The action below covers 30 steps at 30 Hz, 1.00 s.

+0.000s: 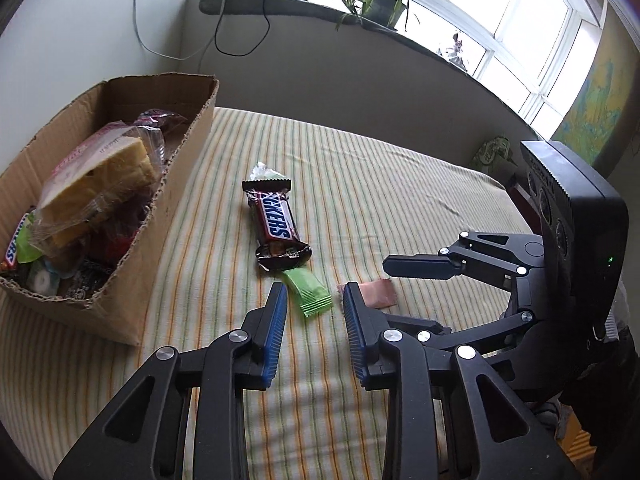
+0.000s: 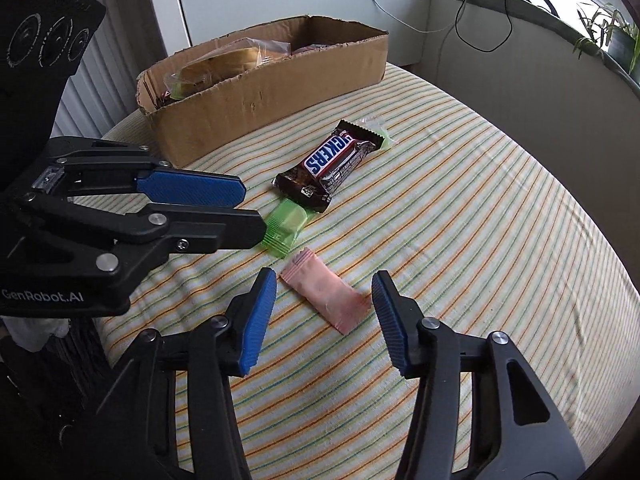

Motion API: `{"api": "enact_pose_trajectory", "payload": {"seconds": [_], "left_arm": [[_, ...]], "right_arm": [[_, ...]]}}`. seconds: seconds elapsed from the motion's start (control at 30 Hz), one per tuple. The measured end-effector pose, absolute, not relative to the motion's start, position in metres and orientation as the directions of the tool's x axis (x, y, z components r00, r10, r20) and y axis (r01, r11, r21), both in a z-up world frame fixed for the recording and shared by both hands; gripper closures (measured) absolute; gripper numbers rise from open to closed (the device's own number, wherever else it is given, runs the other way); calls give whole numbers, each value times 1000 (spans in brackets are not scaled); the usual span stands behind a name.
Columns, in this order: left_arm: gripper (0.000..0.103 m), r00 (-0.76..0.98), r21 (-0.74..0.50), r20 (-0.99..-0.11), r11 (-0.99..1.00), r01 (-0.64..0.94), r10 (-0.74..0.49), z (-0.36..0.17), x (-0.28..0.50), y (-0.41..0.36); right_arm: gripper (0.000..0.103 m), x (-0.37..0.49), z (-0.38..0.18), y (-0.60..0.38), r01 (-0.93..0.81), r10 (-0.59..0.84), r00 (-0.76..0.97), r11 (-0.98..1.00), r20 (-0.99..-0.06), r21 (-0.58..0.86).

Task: Organize snacks
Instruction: 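Close left gripper on the green packet while right gripper closes on the pink packet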

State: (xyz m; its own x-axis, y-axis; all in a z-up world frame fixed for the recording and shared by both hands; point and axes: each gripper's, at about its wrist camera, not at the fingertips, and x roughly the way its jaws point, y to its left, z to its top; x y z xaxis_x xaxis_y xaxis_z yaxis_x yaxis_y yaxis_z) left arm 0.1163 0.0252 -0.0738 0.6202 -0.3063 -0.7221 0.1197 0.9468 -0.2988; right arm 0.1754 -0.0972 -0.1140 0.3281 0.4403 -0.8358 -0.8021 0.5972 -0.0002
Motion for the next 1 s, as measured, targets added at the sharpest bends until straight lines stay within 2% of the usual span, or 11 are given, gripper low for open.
{"api": "enact_pose_trajectory", "payload": {"seconds": [0.07,0.3,0.67,0.73,0.8,1.0], "left_arm": [[76,612,-289,-733,950,118,-298,-77,121,22],[76,593,-255,-760,961,106,-266,-84,133,12],[76,571,-203,-789,974,103,-225,-91,141,5],[76,571,-195,-791,975,104,-219,-91,141,4],[76,570,-192,-793,976,100,-215,-91,144,4],[75,573,-169,-795,980,102,-197,-94,149,-2]], "right_arm": [[60,173,-118,-94,-809,431,328,588,-840,-14],[65,172,-120,-100,-802,447,331,598,-831,2],[67,177,-121,-103,-800,450,326,600,-831,12],[76,177,-120,-106,-794,440,336,608,-833,1],[81,179,-119,-111,-783,431,342,622,-835,0],[81,187,-119,-130,-750,413,362,661,-836,2]]}}
